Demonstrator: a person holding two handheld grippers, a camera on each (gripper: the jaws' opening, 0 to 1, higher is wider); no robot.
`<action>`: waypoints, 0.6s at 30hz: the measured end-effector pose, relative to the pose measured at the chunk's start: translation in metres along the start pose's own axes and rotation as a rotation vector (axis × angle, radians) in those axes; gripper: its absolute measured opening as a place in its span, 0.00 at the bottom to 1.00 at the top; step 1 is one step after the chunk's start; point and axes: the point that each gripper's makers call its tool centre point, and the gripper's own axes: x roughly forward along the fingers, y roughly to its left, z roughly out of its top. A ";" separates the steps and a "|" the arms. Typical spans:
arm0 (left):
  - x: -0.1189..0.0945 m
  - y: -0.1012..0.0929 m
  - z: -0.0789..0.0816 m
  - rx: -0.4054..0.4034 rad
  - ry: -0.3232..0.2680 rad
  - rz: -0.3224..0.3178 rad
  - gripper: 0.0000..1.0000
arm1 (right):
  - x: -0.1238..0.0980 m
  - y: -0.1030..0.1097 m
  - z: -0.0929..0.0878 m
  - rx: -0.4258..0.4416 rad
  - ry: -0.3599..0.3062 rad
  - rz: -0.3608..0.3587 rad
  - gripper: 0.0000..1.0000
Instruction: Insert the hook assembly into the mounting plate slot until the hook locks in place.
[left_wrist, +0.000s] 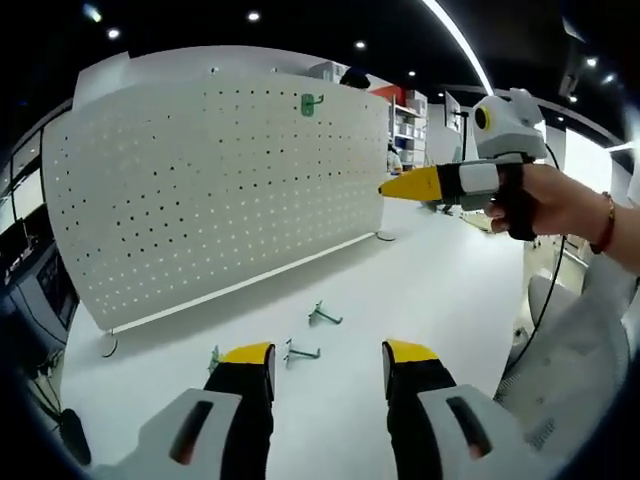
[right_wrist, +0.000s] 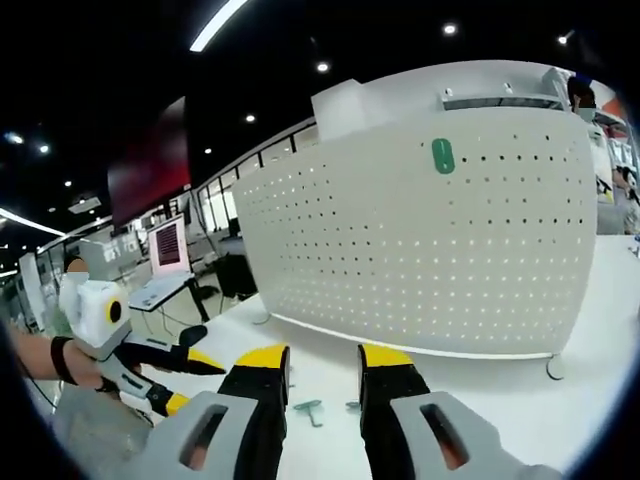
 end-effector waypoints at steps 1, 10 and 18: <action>0.001 0.001 -0.001 -0.001 0.001 0.002 0.44 | 0.000 0.000 -0.001 -0.002 0.001 0.002 0.27; 0.015 0.008 -0.017 -0.008 0.056 0.006 0.43 | -0.002 0.005 -0.013 0.008 0.025 0.018 0.28; 0.027 0.014 -0.026 -0.008 0.093 0.002 0.43 | -0.002 0.006 -0.026 0.003 0.057 0.019 0.28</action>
